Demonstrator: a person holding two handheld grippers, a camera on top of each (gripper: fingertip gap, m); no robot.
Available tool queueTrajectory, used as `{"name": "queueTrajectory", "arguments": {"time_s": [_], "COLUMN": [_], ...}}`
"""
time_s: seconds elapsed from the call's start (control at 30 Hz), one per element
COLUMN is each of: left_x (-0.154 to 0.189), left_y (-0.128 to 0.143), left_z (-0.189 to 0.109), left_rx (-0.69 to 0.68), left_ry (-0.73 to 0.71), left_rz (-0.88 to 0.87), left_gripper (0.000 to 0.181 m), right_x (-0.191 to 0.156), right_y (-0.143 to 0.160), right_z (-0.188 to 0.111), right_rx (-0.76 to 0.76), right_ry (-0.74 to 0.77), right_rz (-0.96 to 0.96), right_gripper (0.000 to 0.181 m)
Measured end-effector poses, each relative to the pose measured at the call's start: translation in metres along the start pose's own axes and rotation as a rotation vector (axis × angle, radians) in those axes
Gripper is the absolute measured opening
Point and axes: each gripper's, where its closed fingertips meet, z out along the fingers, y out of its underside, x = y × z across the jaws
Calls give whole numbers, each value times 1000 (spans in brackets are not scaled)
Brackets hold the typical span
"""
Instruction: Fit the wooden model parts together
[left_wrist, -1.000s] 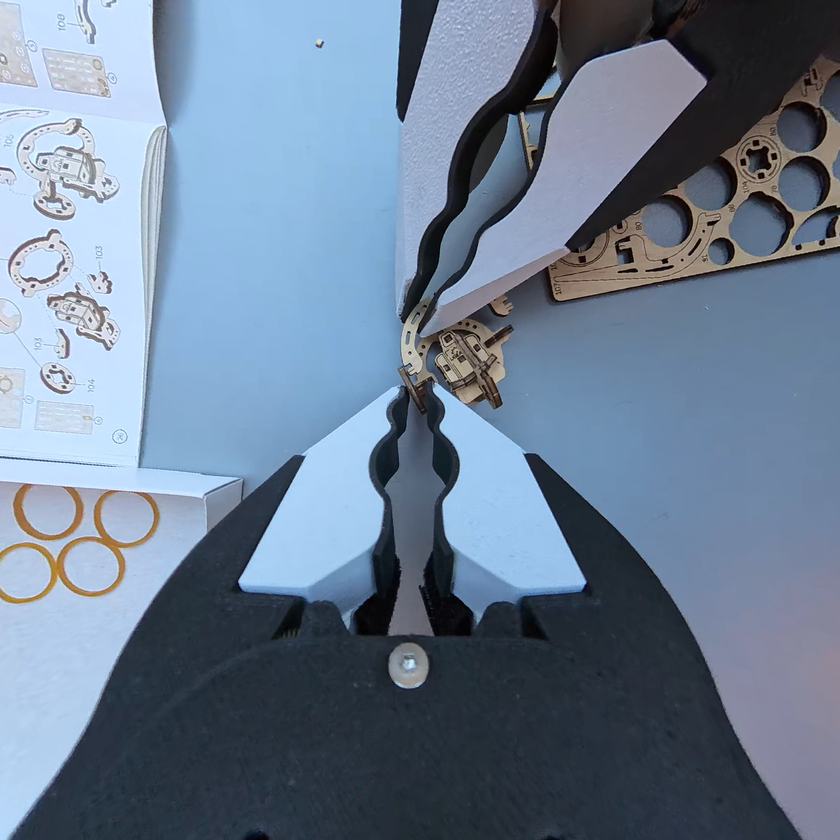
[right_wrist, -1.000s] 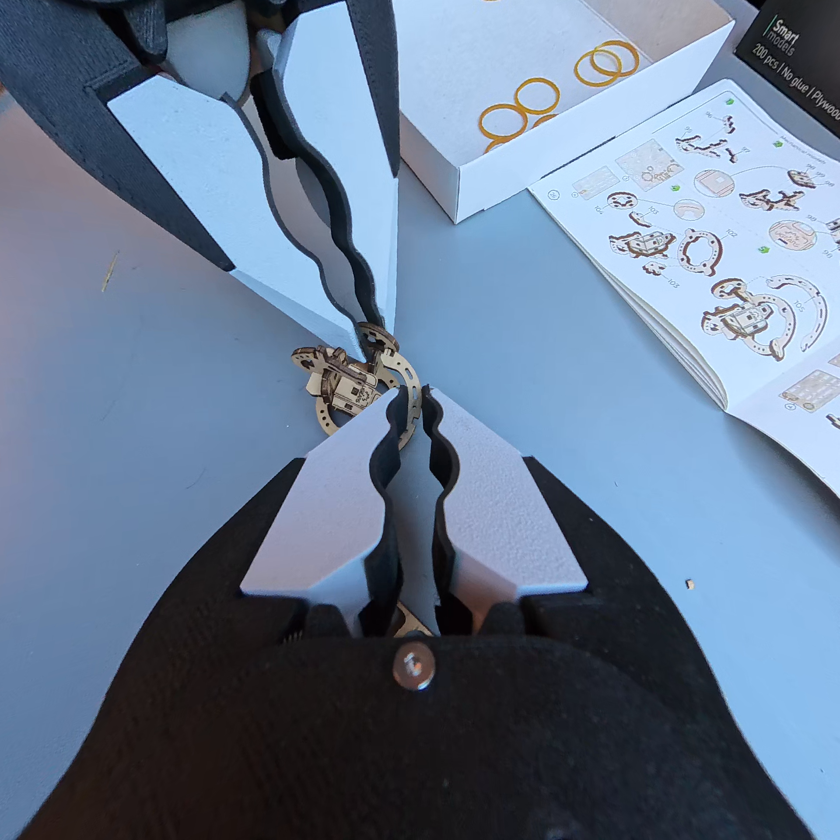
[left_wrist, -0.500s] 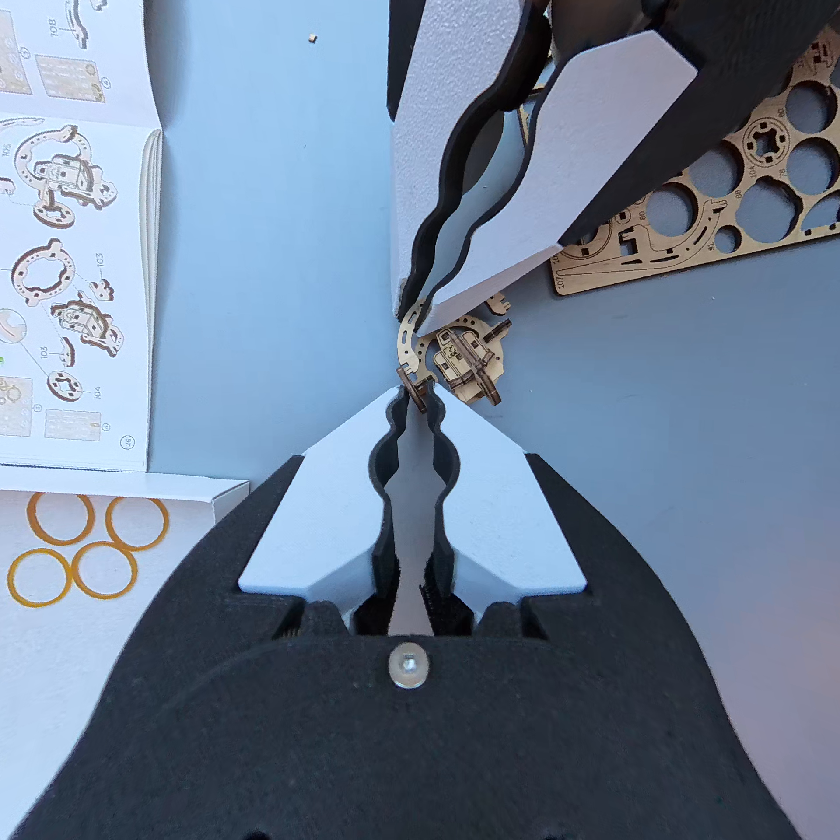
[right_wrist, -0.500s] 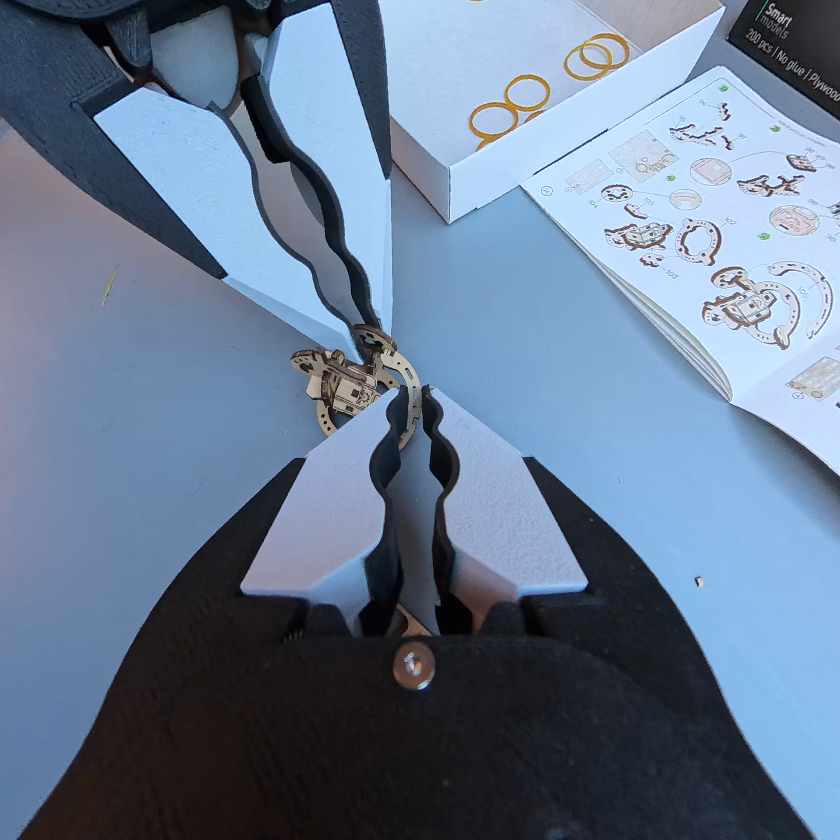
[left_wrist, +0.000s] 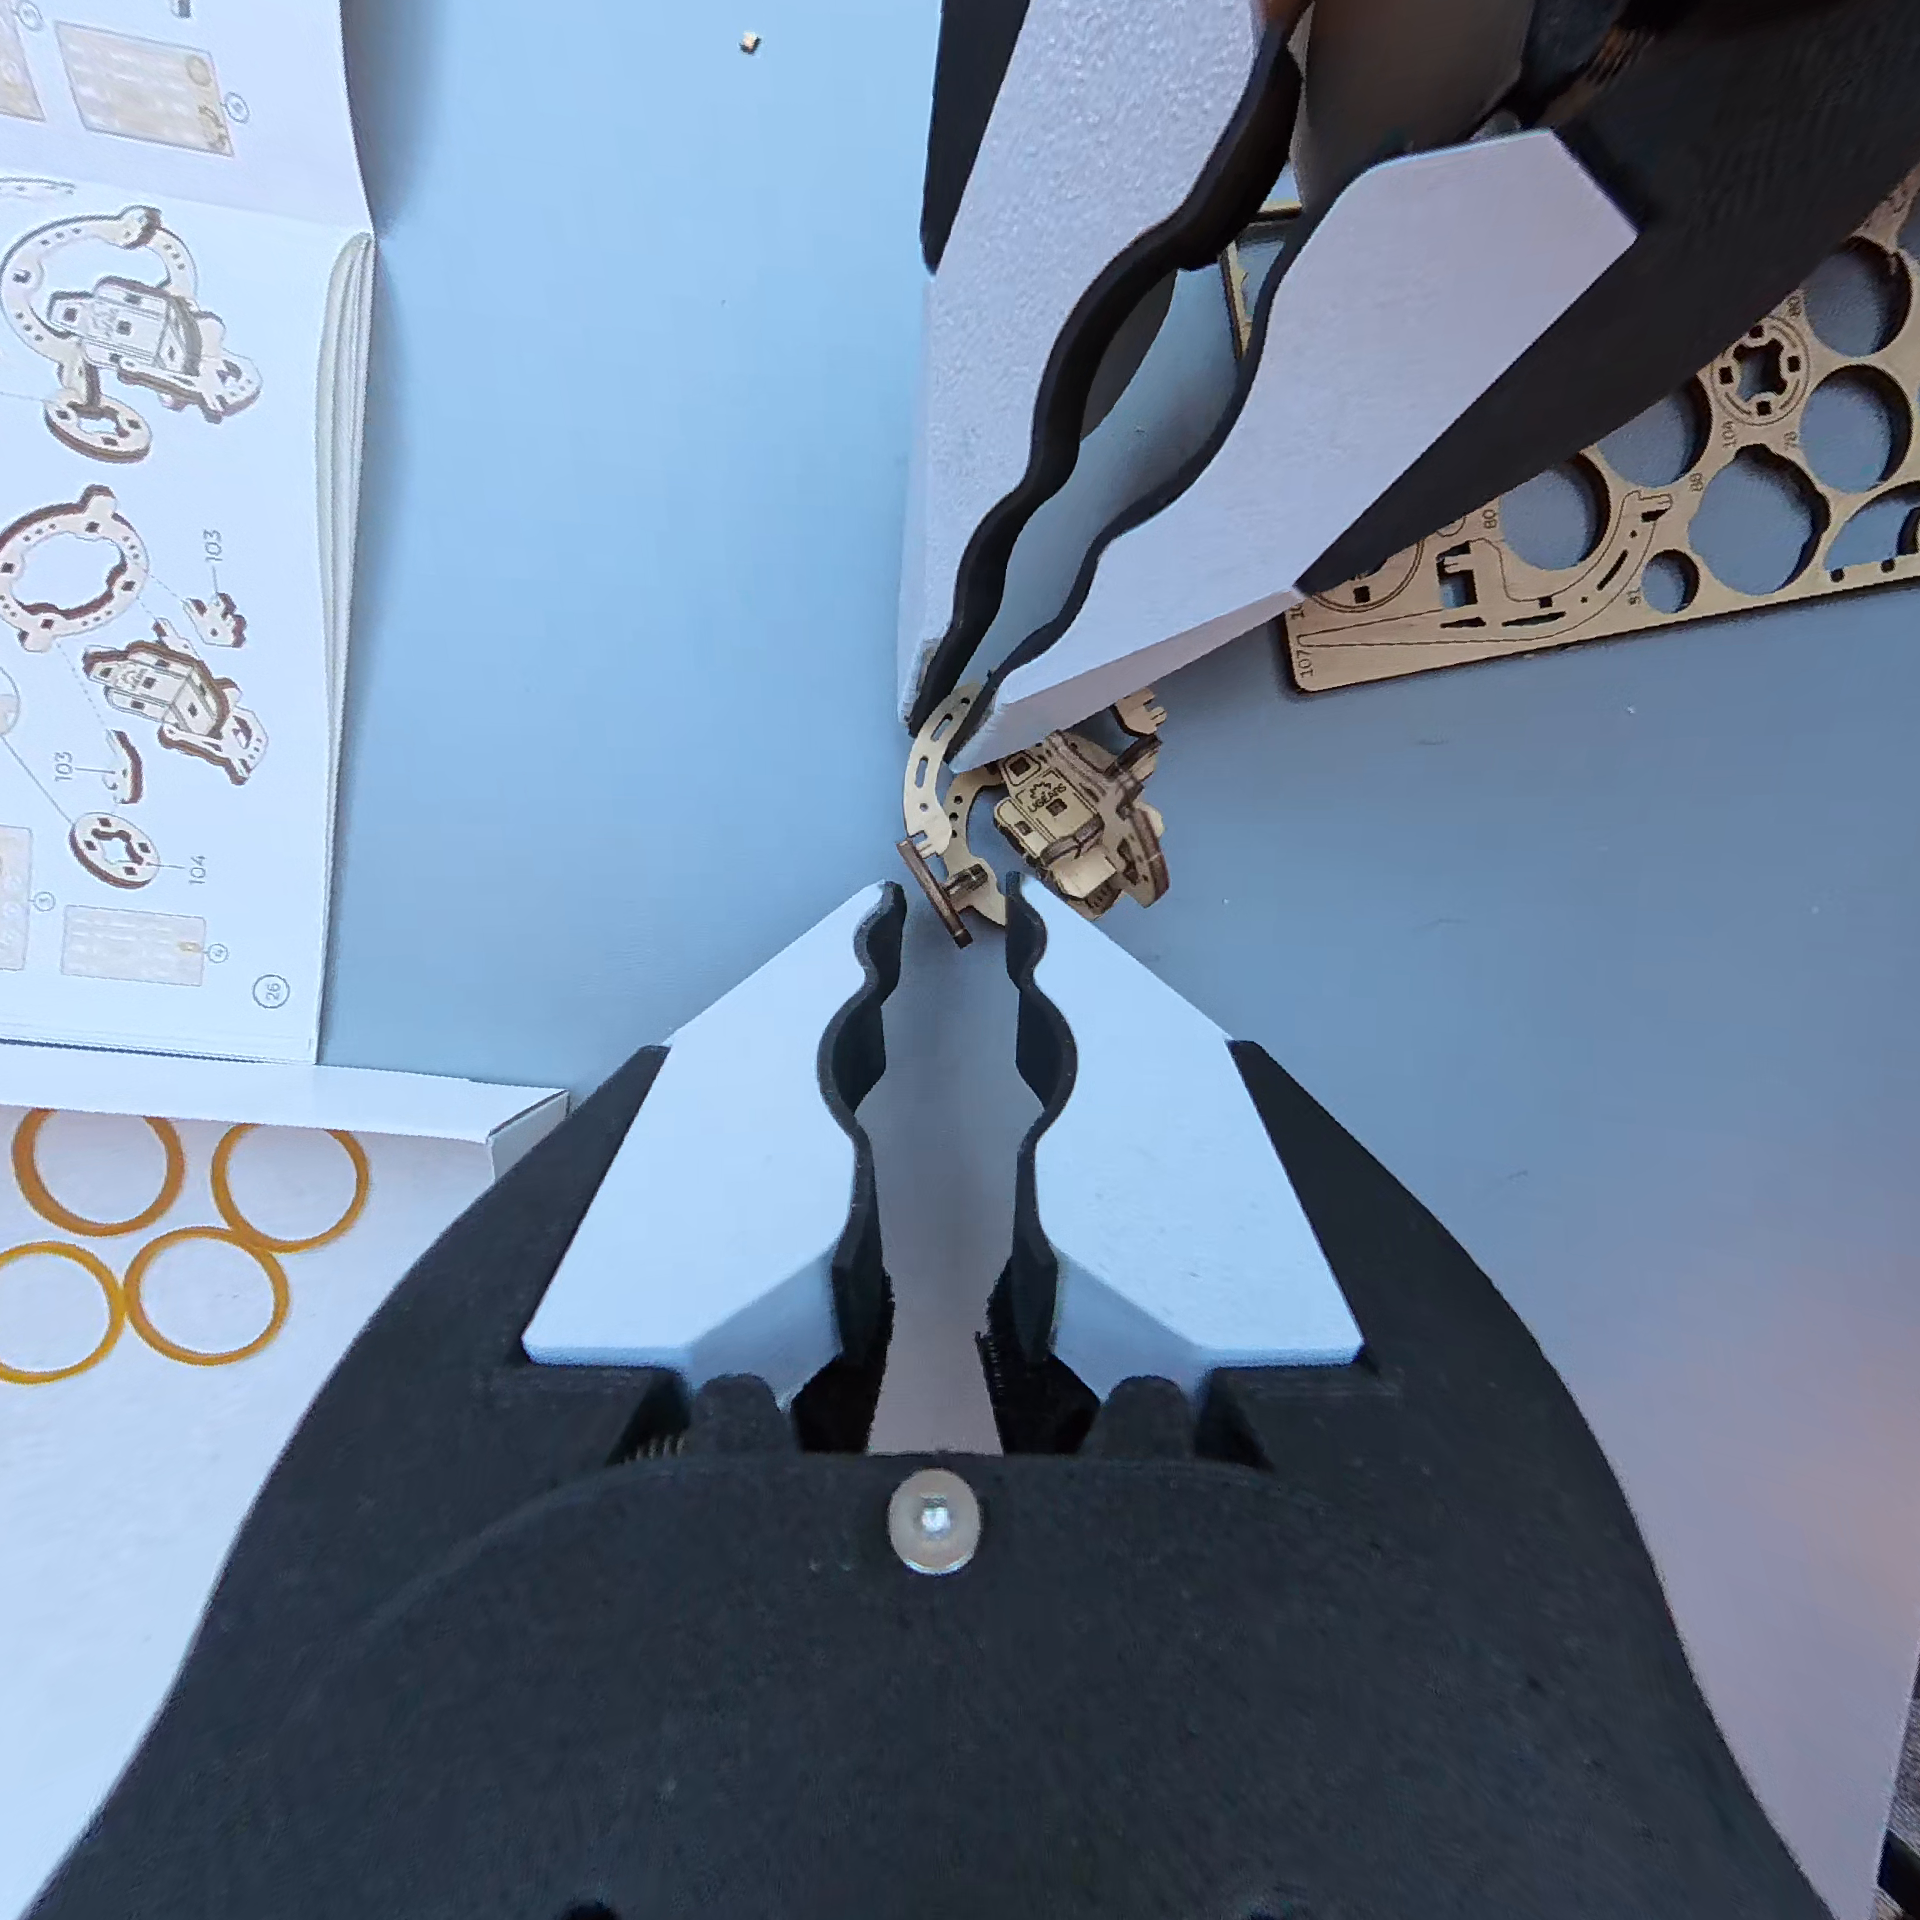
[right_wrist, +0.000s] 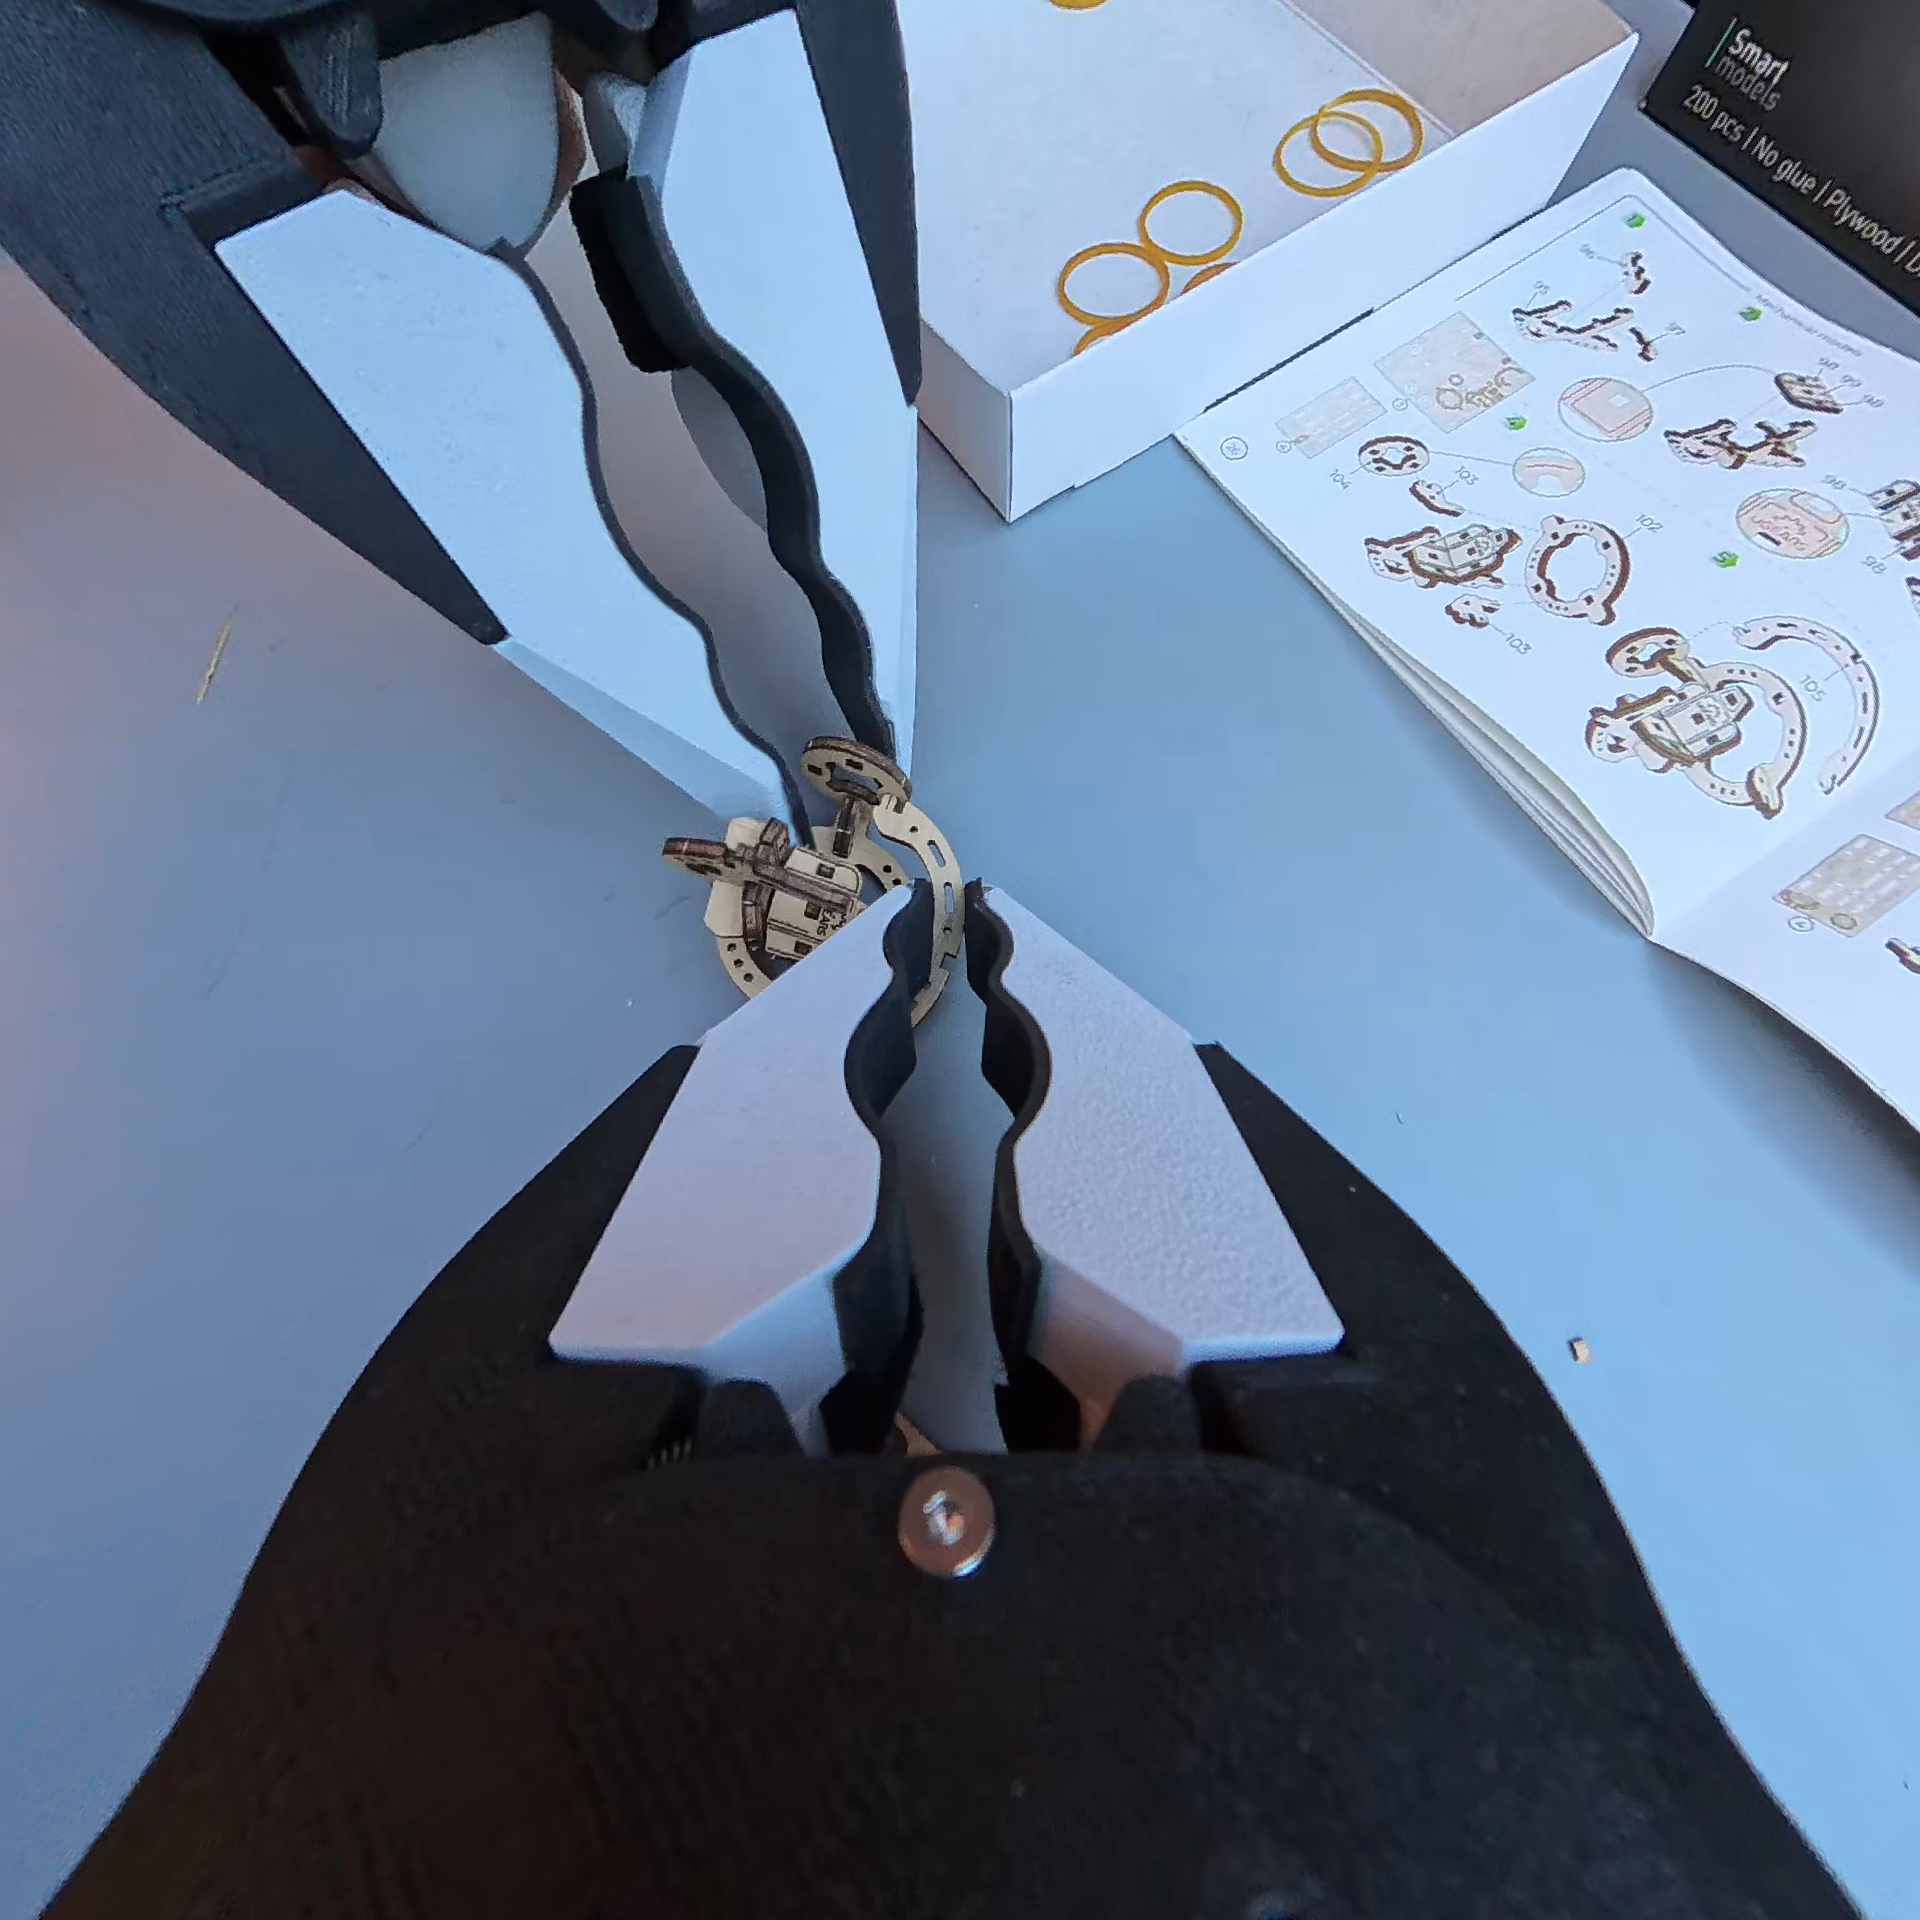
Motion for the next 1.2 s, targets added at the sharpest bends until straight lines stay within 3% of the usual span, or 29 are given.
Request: {"name": "queueTrajectory", "arguments": {"time_s": [0.33, 0.83, 1.2], "left_x": [-5, -10, -11], "left_y": [-1, -2, -4], "left_z": [0, -5, -4], "left_rx": [-11, -15, -17], "left_ry": [-25, -48, -48], "left_rz": [27, 26, 2], "left_gripper": [8, 19, 9], "right_x": [1, 2, 1], "right_y": [-2, -2, -3], "right_z": [1, 2, 3], "right_rx": [11, 12, 17], "right_ry": [-9, -3, -8], "right_rz": [19, 20, 9], "right_gripper": [5, 5, 5]}}
